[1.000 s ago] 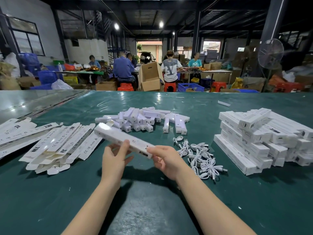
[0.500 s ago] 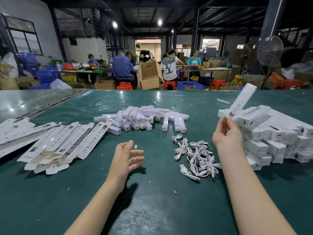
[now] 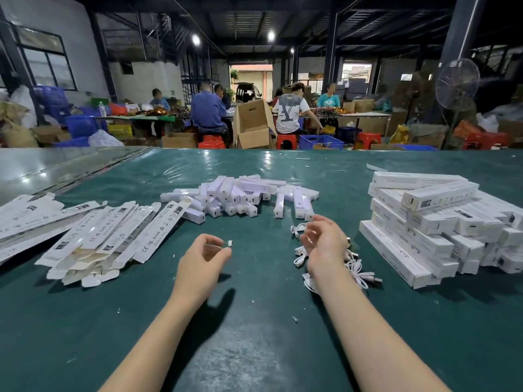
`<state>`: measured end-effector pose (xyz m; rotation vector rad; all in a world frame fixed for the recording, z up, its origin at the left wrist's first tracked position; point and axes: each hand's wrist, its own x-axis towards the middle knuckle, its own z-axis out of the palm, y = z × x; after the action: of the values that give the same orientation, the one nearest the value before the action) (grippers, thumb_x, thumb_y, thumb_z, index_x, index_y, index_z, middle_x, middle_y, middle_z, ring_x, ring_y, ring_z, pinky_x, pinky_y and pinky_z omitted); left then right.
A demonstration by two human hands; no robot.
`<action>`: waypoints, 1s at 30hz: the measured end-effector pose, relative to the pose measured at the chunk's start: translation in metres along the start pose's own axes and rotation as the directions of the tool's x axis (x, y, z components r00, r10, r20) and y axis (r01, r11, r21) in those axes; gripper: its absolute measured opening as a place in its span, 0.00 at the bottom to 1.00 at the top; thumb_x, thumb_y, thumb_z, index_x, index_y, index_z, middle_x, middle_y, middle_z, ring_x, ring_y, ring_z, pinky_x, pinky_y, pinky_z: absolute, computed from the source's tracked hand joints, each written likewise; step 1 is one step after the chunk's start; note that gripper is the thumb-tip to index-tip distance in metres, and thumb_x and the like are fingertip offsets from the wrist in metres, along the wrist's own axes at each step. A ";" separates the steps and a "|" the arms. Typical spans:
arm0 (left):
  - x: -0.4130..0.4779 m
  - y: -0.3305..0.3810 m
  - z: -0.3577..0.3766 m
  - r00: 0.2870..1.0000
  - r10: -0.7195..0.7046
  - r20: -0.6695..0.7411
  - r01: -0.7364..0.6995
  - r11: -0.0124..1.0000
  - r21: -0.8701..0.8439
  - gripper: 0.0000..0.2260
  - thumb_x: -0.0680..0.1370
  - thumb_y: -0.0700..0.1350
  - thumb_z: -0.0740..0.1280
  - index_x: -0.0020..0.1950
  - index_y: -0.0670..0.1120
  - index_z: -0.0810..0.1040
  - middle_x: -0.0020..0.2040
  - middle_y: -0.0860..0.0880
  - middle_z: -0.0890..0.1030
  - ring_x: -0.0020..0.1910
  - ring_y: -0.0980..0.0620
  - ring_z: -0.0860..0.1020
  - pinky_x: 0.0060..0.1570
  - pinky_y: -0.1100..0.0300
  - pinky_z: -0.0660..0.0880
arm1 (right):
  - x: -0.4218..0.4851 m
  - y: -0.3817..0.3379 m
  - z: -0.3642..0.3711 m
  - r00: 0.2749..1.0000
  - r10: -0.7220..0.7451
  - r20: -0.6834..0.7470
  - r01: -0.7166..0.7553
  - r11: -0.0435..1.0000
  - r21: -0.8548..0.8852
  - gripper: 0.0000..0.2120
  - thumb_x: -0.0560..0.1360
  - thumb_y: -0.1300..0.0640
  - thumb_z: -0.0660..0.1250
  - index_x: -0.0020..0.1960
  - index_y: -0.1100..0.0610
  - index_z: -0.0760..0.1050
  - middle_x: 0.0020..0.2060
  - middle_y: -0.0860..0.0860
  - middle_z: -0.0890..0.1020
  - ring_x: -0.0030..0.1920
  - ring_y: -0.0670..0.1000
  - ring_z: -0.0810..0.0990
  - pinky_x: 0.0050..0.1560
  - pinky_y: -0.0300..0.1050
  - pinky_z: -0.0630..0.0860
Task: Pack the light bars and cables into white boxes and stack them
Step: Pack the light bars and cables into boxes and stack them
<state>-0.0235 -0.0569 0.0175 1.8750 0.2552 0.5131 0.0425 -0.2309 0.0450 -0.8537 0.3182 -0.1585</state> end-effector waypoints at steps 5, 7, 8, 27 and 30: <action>0.019 -0.019 -0.035 0.962 0.182 -0.203 -0.035 0.822 0.568 0.11 0.72 0.41 0.67 0.54 0.45 0.78 0.59 0.45 0.77 0.62 0.43 0.67 0.60 0.53 0.64 | -0.010 0.038 -0.005 0.783 -0.321 0.532 0.621 0.373 -0.689 0.09 0.70 0.68 0.61 0.39 0.57 0.77 0.32 0.47 0.77 0.34 0.47 0.73 0.37 0.41 0.67; 0.023 -0.026 -0.046 0.974 0.055 -0.222 0.112 0.729 0.675 0.19 0.74 0.45 0.66 0.64 0.47 0.73 0.71 0.44 0.65 0.71 0.43 0.57 0.67 0.48 0.59 | -0.015 0.046 -0.007 0.650 -0.187 0.737 0.756 0.058 -0.652 0.09 0.71 0.64 0.61 0.44 0.57 0.79 0.40 0.50 0.80 0.43 0.50 0.75 0.44 0.43 0.68; 0.024 -0.029 -0.049 0.975 -0.037 -0.218 0.182 0.691 0.700 0.22 0.75 0.48 0.65 0.68 0.49 0.69 0.75 0.44 0.58 0.73 0.44 0.52 0.69 0.46 0.56 | -0.018 0.050 -0.007 0.608 -0.088 0.789 0.788 -0.049 -0.613 0.09 0.71 0.63 0.60 0.46 0.56 0.79 0.44 0.51 0.80 0.48 0.52 0.76 0.47 0.44 0.69; 0.026 -0.029 -0.050 0.971 -0.090 -0.223 0.220 0.702 0.677 0.12 0.80 0.46 0.56 0.50 0.39 0.74 0.53 0.37 0.75 0.49 0.38 0.72 0.47 0.52 0.67 | -0.024 0.058 -0.005 0.613 0.087 0.786 0.789 -0.004 -0.615 0.09 0.72 0.61 0.62 0.46 0.56 0.81 0.46 0.53 0.79 0.51 0.53 0.75 0.48 0.42 0.68; 0.024 -0.023 -0.045 0.960 0.035 -0.279 0.118 0.851 0.511 0.12 0.79 0.39 0.54 0.44 0.39 0.76 0.45 0.40 0.79 0.43 0.41 0.70 0.40 0.54 0.63 | -0.023 0.058 -0.006 0.648 0.056 0.760 0.756 0.080 -0.650 0.09 0.72 0.61 0.62 0.45 0.57 0.82 0.45 0.51 0.82 0.47 0.50 0.77 0.46 0.40 0.68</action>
<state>-0.0211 -0.0014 0.0147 2.3172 0.6819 0.7339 0.0199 -0.1916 0.0022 -2.3063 -0.6475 -0.1500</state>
